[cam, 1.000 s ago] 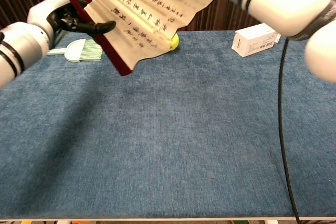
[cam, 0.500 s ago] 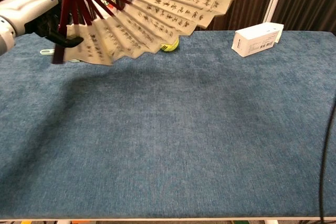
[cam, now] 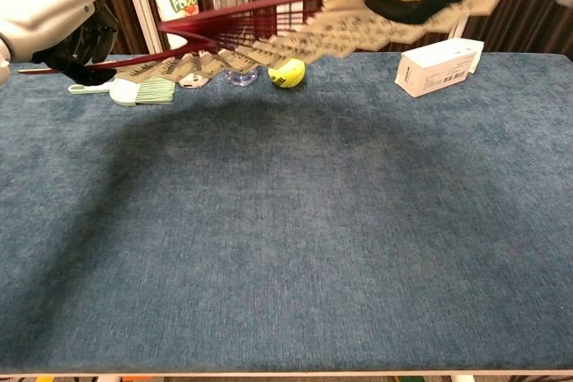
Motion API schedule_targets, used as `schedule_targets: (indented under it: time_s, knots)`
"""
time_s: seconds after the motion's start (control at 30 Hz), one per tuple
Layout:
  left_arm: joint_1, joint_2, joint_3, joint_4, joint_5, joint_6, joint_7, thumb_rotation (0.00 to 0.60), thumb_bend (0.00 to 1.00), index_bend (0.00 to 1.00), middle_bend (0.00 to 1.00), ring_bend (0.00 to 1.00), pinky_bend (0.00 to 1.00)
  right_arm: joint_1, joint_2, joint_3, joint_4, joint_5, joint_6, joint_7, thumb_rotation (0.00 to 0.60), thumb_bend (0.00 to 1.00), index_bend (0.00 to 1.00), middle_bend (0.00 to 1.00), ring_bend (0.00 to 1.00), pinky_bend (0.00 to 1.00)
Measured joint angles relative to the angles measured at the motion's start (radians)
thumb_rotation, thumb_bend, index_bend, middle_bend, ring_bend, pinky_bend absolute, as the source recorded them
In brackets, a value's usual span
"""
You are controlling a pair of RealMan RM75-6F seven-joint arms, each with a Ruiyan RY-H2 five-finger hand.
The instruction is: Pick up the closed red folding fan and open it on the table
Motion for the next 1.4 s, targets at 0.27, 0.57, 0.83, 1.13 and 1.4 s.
schedule_targets:
  time_s: [0.27, 0.57, 0.83, 1.13, 1.4]
  knots:
    - [-0.003, -0.036, 0.022, -0.054, -0.024, 0.052, 0.136, 0.6, 0.33, 0.69, 0.69, 0.62, 0.57, -0.096, -0.009, -0.052, -0.041, 0.012, 0.07, -0.119, 0.6, 0.72, 0.68, 0.6, 0.29, 0.0]
    - [-0.013, -0.097, 0.04, -0.03, -0.015, 0.08, 0.225, 0.6, 0.33, 0.65, 0.66, 0.62, 0.57, -0.184, -0.092, -0.106, 0.029, -0.023, 0.127, -0.158, 0.6, 0.63, 0.54, 0.53, 0.23, 0.0]
    - [-0.009, -0.143, 0.057, -0.012, 0.001, 0.08, 0.22, 0.6, 0.06, 0.17, 0.27, 0.2, 0.33, -0.246, -0.106, -0.123, -0.003, 0.024, 0.141, -0.197, 0.6, 0.17, 0.02, 0.13, 0.0, 0.0]
    - [-0.002, -0.13, 0.055, -0.068, -0.001, 0.048, 0.162, 0.6, 0.0, 0.06, 0.09, 0.01, 0.17, -0.297, -0.094, -0.151, -0.006, 0.058, 0.131, -0.203, 0.6, 0.0, 0.0, 0.0, 0.0, 0.0]
    - [-0.004, -0.055, 0.054, -0.139, -0.034, -0.059, 0.073, 0.6, 0.0, 0.05, 0.08, 0.0, 0.16, -0.311, -0.057, -0.155, -0.02, 0.112, 0.089, -0.12, 0.6, 0.0, 0.0, 0.0, 0.0, 0.0]
